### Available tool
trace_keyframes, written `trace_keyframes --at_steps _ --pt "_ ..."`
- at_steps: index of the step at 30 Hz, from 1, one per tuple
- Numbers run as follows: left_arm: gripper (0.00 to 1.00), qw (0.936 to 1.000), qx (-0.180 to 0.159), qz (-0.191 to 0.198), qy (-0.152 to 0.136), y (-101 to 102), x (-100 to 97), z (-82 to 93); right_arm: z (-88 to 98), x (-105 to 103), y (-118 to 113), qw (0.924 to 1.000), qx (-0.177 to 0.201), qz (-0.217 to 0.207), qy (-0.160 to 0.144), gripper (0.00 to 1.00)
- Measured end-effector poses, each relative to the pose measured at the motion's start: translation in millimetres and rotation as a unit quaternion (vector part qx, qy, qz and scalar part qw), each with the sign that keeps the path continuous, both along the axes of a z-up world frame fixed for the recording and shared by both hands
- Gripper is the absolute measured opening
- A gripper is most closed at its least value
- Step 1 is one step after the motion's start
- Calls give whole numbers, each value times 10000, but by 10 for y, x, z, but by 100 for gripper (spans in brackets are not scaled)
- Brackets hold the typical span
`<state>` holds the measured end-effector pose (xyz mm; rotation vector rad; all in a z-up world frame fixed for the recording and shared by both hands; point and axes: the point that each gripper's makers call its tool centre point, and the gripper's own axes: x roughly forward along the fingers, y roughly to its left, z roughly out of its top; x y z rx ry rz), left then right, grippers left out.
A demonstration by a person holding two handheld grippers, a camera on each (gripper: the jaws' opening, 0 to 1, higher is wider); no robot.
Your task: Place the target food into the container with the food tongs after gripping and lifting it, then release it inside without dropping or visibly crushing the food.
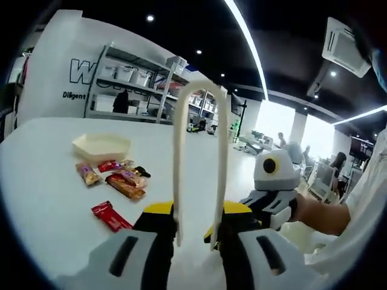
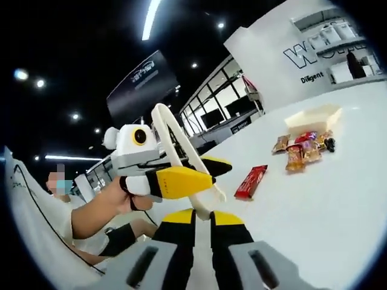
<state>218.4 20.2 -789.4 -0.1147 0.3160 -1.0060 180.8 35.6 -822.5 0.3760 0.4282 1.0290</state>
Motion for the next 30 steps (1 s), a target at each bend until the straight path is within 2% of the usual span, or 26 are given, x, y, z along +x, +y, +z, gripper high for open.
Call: trace_keyframes --at_steps 5,9,12,15,17,18,21,22,25,27,30 --pt "27 9999 155 -4 57 1 -15 -49 -40 -31 19 9998 127 31 131 2" --pt "26 9995 301 63 31 -8 -23 -66 -35 -41 44 10000 30 40 59 2" --pt "24 9995 267 153 -35 -8 -9 -29 -7 -23 42 10000 18 14 -7 3" --pt "23 9996 -6 263 117 19 33 18 45 7 32 9996 10 -37 -296 3" --pt "23 9984 -263 367 346 46 71 25 67 18 31 9985 17 -52 -538 4" --pt "23 9982 -266 389 383 65 86 8 65 19 19 9977 -63 -36 -668 3" --pt "23 9977 17 658 162 176 185 -41 5 94 -100 9936 -469 -328 -969 0" --pt "24 9974 -29 687 228 187 199 -48 -1 115 -131 9929 -501 -421 -993 0" --pt "24 9942 -67 1038 270 283 335 -60 11 108 -184 9939 -405 -450 -922 0" --pt "24 9909 49 1340 132 345 458 -68 31 88 -217 9941 -356 -460 -918 0" --pt "24 9863 -250 1613 219 326 598 -16 63 53 -253 9931 -358 -477 -1010 0"
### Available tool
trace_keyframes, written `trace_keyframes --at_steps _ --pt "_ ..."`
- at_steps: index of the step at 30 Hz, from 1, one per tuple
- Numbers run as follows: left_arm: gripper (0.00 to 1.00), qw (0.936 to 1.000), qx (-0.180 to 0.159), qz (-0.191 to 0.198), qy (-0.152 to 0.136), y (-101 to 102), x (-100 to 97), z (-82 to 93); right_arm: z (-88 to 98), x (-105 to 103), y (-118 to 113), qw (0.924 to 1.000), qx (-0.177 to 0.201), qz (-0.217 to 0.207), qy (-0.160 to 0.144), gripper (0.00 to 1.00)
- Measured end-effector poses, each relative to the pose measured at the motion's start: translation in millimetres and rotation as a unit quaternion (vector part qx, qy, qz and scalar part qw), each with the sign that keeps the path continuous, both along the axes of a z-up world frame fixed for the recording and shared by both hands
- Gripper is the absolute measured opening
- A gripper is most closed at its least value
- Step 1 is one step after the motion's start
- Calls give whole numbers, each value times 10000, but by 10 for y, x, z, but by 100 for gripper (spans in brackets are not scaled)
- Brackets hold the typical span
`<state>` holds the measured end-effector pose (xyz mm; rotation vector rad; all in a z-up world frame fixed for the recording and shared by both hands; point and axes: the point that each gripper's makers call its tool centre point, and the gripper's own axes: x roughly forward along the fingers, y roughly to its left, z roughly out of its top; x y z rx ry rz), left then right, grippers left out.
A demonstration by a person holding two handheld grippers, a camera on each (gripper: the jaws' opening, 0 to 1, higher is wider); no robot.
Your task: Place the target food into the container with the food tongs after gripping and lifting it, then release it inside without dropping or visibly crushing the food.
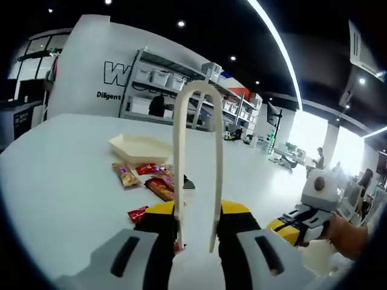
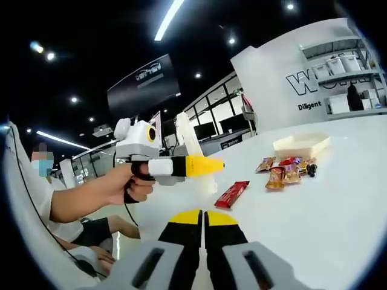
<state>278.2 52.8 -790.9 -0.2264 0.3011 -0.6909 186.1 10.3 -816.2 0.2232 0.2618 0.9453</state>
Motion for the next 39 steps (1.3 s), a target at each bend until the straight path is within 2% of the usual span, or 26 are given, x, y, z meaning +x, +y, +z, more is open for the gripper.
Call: trace_keyframes --at_steps 1,2,3,7,8,10,11,12,13,16,18,23,28,34,36,38,39 --pt "24 10000 52 35 -62 -9 43 8 7 -7 -8 10000 3 -2 -12 0" --pt "24 9992 255 190 -246 -12 146 6 17 -17 -21 10000 5 -8 -34 0" --pt "24 9986 371 256 -261 -20 186 -27 26 -25 -33 10000 3 -14 -58 0" --pt "24 9973 490 473 -288 -62 296 -159 60 -47 -128 9998 -60 -47 -171 0" --pt "24 9962 634 503 -327 -67 304 -208 68 -48 -165 9998 -71 -72 -191 0" --pt "24 9956 766 440 -322 -93 287 -262 78 -44 -203 9997 -65 -104 -200 0" --pt "24 9939 969 386 -367 -100 275 -313 83 -39 -233 9997 -69 -127 -204 0" --pt "24 9929 947 371 -614 -114 266 -242 88 -25 -264 9996 -67 -167 -214 0" --pt "24 9927 1018 390 -523 -97 244 -266 91 -18 -279 9996 -62 -185 -215 0" --pt "24 9909 1145 376 -592 -66 228 -247 111 6 -300 9995 -9 -234 -209 0" --pt "25 9875 1360 316 -730 -33 215 -250 114 12 -291 9995 -11 -237 -209 0" --pt "25 9845 1511 209 -867 41 142 -247 66 7 -232 9997 -43 -181 -145 0" --pt "25 9800 1723 260 -960 173 139 -274 37 -16 -172 9999 -75 -102 -102 0" --pt "25 9793 1729 373 -982 361 168 -236 28 -21 -137 9999 -110 -76 -65 0" --pt "25 9827 1535 416 -947 388 191 -178 33 -18 -127 9999 -99 -71 -63 0" --pt "25 9884 1236 398 -786 353 217 -153 27 -19 -110 9999 -101 -63 -44 0" --pt "25 9892 1205 378 -749 339 235 -159 20 -19 -104 9999 -115 -60 -34 0"
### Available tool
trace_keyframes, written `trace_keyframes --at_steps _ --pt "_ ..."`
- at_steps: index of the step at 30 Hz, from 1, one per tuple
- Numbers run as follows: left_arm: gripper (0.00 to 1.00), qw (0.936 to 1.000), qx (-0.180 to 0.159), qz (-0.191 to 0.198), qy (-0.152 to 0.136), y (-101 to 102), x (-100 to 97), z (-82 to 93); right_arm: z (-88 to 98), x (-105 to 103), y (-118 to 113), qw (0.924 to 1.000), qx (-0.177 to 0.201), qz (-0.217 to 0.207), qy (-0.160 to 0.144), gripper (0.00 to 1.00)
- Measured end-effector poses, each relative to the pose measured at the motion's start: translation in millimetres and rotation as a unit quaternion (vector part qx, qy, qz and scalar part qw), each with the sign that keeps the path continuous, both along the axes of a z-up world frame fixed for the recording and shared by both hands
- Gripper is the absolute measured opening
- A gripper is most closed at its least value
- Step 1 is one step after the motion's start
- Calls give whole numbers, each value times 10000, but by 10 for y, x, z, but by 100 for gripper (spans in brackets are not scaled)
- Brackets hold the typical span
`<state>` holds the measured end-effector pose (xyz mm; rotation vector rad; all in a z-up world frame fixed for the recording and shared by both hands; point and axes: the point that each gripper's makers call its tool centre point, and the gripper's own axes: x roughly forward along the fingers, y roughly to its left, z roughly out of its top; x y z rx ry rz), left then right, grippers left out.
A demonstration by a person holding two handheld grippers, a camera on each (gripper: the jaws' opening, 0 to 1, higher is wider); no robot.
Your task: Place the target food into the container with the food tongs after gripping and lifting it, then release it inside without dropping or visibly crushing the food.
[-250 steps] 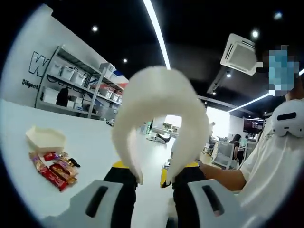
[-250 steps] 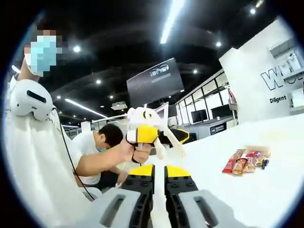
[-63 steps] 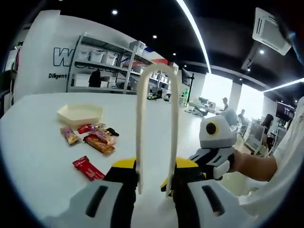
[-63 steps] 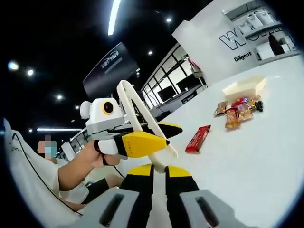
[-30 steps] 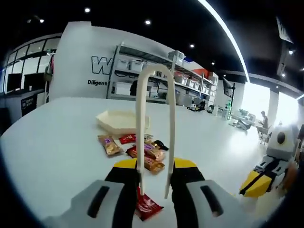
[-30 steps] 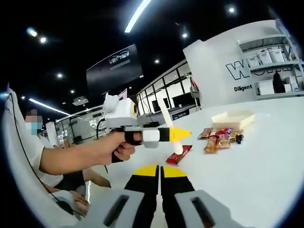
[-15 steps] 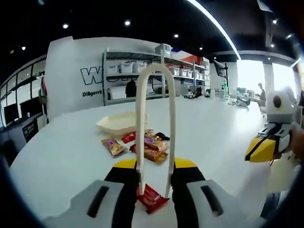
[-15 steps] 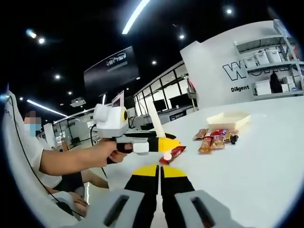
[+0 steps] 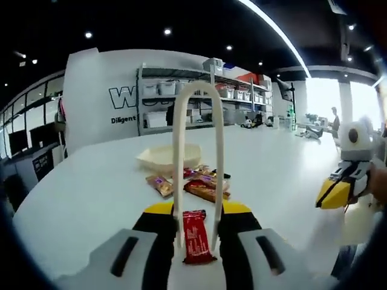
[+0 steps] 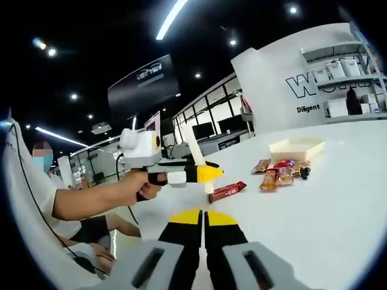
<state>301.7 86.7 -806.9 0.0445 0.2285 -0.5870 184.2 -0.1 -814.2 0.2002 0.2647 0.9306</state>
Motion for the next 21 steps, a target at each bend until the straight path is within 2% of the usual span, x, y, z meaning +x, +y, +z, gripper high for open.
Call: trace_keyframes --at_steps 3,4,5,6,8,12,15,16,17,20,21 --pt "26 10000 59 -12 24 -49 89 -75 -13 -17 6 10000 -43 0 12 0" --pt "26 9999 -39 30 95 -48 113 -100 -14 -22 3 10000 -45 -3 14 0" --pt "26 9988 -347 124 308 -55 126 -140 -17 -31 -9 10000 -56 -11 13 0" --pt "26 9986 -447 182 227 -47 143 -117 -21 -32 -19 10000 -65 -19 14 0" --pt "26 9993 -283 216 123 -51 147 -121 -36 -23 -64 9999 -89 -78 11 0" --pt "27 9989 -392 239 110 -96 168 -87 -38 0 -109 9999 -68 -149 51 0" --pt "27 9989 -287 384 8 -76 240 -66 -20 1 -109 9999 -65 -150 31 0" --pt "27 9989 -296 372 27 -82 247 -71 -20 4 -108 9999 -73 -146 25 0" --pt "27 9986 -381 306 192 -118 246 -116 -21 5 -108 9999 -77 -145 25 0" --pt "27 9992 -210 323 85 -133 249 -155 -63 23 -119 9996 -238 -149 3 0" --pt "27 9990 -266 320 138 -140 249 -168 -78 34 -128 9994 -299 -163 -8 0"
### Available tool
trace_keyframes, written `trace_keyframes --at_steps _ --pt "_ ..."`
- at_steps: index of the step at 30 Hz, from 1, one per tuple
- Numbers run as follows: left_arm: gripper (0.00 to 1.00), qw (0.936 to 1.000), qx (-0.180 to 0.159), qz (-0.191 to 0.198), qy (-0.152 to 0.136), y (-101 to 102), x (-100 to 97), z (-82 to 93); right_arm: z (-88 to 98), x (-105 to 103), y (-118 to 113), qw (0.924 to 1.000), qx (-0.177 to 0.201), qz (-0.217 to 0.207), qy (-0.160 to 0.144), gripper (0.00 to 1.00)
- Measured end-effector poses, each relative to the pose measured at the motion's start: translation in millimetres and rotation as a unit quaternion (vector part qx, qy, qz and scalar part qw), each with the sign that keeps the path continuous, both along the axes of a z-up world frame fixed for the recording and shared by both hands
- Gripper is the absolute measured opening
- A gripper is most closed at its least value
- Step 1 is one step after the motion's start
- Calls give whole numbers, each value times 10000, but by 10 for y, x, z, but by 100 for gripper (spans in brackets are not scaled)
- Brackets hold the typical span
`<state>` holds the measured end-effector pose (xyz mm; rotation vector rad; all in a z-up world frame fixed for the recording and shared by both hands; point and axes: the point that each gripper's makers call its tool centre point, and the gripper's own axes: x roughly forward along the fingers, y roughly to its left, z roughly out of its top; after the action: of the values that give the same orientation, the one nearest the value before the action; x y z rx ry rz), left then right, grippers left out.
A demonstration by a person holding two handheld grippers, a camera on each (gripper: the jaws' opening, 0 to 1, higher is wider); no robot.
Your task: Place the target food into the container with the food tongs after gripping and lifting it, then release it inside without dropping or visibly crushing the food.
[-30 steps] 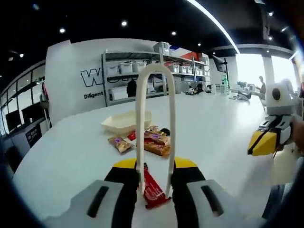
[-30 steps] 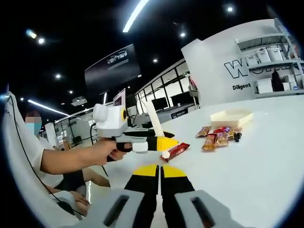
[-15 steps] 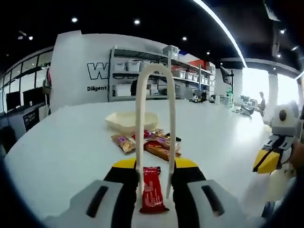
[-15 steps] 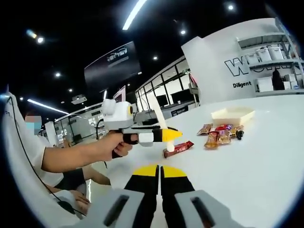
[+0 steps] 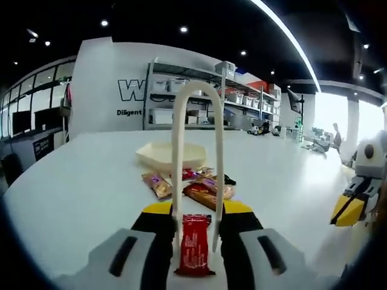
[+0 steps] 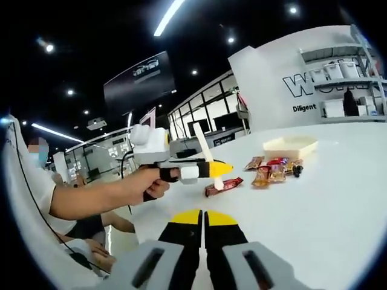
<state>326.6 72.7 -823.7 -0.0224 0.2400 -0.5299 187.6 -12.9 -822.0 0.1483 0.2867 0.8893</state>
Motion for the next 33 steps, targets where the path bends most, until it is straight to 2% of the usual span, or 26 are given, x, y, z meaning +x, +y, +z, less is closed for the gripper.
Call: trace_keyframes --at_steps 3,6,7,16,19,21,23,25,26,30,33 --pt "27 10000 19 9 53 -4 12 -48 -41 46 -36 9997 -215 -72 -71 0" --pt "27 9999 -17 25 120 -3 -2 -86 -60 115 -117 9977 -563 -217 -314 0" --pt "27 10000 1 10 33 -7 20 -64 -47 129 -133 9974 -565 -254 -367 0" --pt "25 10000 -5 -33 17 11 13 -70 -73 223 -358 9924 -916 -596 -570 21" --pt "25 10000 7 -81 -51 10 -1 -69 -52 236 -429 9916 -887 -720 -602 33" --pt "24 9998 1 -125 -120 16 -10 -69 14 268 -505 9893 -824 -949 -737 48" --pt "24 9997 -173 -134 -101 46 0 -65 59 247 -535 9897 -705 -1003 -746 66" --pt "24 9992 -367 -121 -62 72 5 -56 98 243 -544 9898 -577 -1027 -803 77" --pt "24 9990 -431 -127 -37 81 7 -56 93 225 -568 9891 -612 -1038 -848 79" --pt "23 9982 -585 -133 -10 99 7 -54 20 250 -650 9835 -962 -1141 -1025 76" --pt "23 9973 -731 -93 40 115 8 -53 41 269 -691 9819 -910 -1275 -1062 82"
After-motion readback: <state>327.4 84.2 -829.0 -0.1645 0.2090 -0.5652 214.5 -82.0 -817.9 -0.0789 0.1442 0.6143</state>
